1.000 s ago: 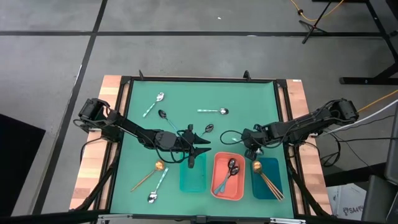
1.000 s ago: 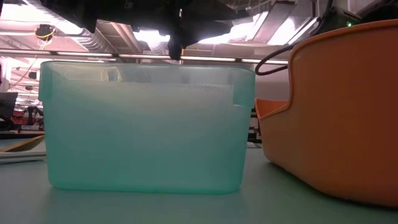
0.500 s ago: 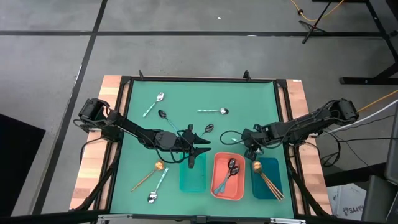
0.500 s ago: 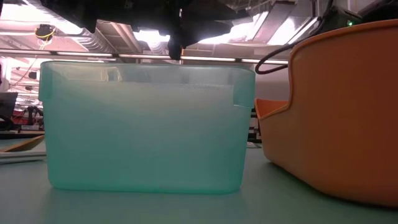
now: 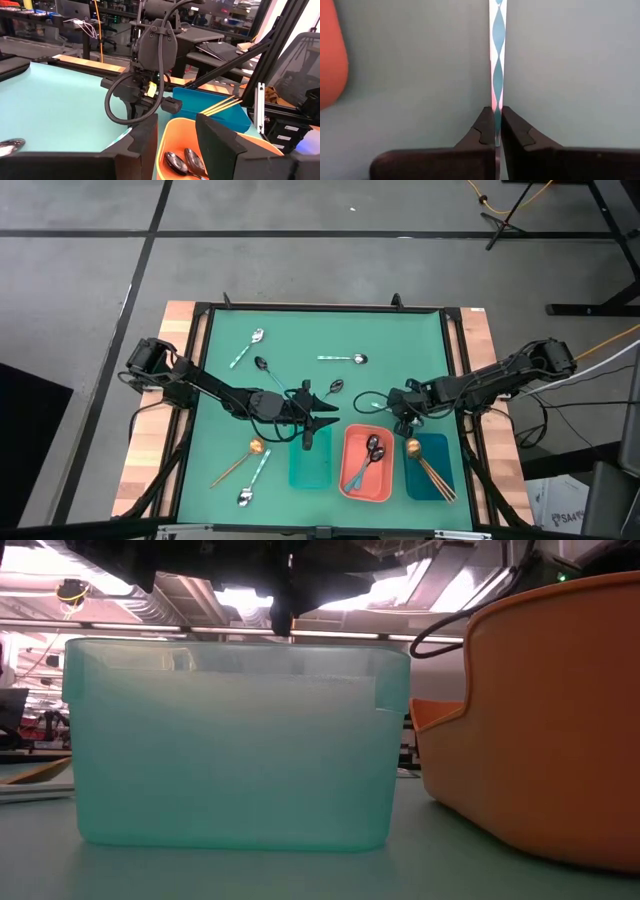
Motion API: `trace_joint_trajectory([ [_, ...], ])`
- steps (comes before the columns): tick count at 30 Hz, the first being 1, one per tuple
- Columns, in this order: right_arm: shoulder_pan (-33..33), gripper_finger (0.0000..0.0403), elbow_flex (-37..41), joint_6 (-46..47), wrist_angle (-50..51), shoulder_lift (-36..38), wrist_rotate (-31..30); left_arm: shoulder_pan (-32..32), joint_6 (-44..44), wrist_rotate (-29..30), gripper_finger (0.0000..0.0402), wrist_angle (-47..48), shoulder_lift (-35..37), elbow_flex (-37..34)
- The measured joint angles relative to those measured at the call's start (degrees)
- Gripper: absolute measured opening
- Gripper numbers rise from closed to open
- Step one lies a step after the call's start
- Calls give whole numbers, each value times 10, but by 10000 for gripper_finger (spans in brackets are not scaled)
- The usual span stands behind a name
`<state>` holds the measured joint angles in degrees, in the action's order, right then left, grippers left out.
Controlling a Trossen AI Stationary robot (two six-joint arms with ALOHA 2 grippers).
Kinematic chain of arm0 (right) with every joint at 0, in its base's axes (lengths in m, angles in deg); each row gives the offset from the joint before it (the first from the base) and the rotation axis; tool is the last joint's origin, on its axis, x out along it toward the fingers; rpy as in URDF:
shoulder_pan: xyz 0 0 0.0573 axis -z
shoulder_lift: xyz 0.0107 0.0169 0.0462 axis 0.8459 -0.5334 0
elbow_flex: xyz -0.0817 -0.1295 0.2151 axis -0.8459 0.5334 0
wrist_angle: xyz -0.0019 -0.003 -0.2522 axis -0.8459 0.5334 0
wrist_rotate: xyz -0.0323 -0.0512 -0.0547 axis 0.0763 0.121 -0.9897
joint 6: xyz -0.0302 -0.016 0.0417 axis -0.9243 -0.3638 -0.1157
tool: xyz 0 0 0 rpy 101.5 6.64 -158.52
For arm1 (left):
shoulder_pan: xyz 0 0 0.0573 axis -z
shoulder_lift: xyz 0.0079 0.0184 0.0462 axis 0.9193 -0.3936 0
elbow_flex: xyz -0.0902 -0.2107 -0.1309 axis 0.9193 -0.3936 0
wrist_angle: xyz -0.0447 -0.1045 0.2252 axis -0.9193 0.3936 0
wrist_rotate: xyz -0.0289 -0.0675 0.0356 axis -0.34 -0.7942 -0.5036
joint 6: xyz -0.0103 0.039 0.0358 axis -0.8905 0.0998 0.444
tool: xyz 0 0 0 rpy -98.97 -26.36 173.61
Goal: Sort silverware by color (type)
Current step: Put the light blue spoon into the light blue bin
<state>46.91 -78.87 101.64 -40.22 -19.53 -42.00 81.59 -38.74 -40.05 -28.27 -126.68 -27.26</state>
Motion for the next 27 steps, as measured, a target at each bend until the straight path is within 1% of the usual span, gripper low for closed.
trace_joint_trajectory([
  [4, 0, 1, -6, -4, 4, -1, 0, 0, 0, 0, 127, 0, 0, 0],
  [9, 1, 1, -37, -49, 4, -2, -21, 0, 0, 0, 127, 0, 0, 0],
  [19, 1, 1, -116, -120, 76, -1, -67, 0, 0, 0, 127, -4, 0, 0],
  [22, 1, 1, -139, -160, 83, -1, -72, 0, -25, 0, 127, -4, 0, 0],
  [27, 0, 1, -178, -258, 83, -1, -62, -9, -83, 0, 127, -4, 0, 0],
])
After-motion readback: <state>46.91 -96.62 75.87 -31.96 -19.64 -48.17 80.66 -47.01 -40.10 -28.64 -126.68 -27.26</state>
